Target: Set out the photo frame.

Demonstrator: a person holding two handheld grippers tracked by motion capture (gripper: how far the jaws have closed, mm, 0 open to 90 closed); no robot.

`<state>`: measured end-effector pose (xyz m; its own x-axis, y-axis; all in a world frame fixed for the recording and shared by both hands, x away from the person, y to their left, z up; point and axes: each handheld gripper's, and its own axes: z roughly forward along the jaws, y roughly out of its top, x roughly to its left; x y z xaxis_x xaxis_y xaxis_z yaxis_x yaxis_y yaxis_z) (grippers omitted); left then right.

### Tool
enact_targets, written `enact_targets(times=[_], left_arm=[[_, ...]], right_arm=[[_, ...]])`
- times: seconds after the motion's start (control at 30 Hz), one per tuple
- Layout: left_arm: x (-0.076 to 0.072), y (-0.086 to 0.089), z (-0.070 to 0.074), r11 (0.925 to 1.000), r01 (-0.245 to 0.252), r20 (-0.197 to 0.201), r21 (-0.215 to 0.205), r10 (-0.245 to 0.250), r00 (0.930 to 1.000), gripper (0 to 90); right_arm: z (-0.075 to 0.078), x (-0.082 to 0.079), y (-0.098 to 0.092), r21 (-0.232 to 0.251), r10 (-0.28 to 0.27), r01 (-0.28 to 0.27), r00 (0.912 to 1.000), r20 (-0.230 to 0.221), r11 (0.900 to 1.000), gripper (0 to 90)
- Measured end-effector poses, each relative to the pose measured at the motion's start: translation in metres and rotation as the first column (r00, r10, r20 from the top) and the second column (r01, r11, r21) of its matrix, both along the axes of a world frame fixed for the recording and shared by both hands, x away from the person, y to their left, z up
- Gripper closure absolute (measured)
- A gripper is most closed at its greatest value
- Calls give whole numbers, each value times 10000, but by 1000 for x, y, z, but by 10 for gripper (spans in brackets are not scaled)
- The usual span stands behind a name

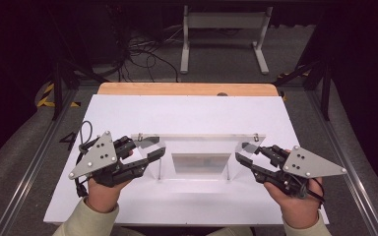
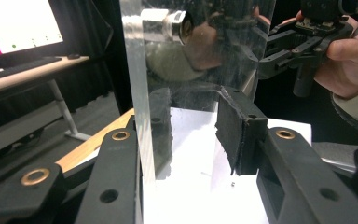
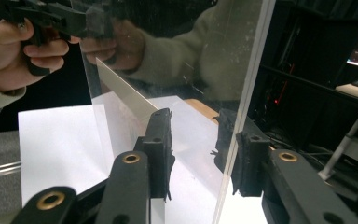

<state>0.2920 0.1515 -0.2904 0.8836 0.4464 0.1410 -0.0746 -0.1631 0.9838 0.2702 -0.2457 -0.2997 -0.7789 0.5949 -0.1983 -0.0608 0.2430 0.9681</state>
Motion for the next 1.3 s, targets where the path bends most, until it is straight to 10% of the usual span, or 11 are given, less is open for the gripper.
enact_targets(times=[1.3], left_arm=[[32, 41, -35, 9946, -882, -1728, 556, 965, 9802, 361]], right_arm=[[-11, 48, 3, 666, -372, 381, 9992, -145, 9971, 558]])
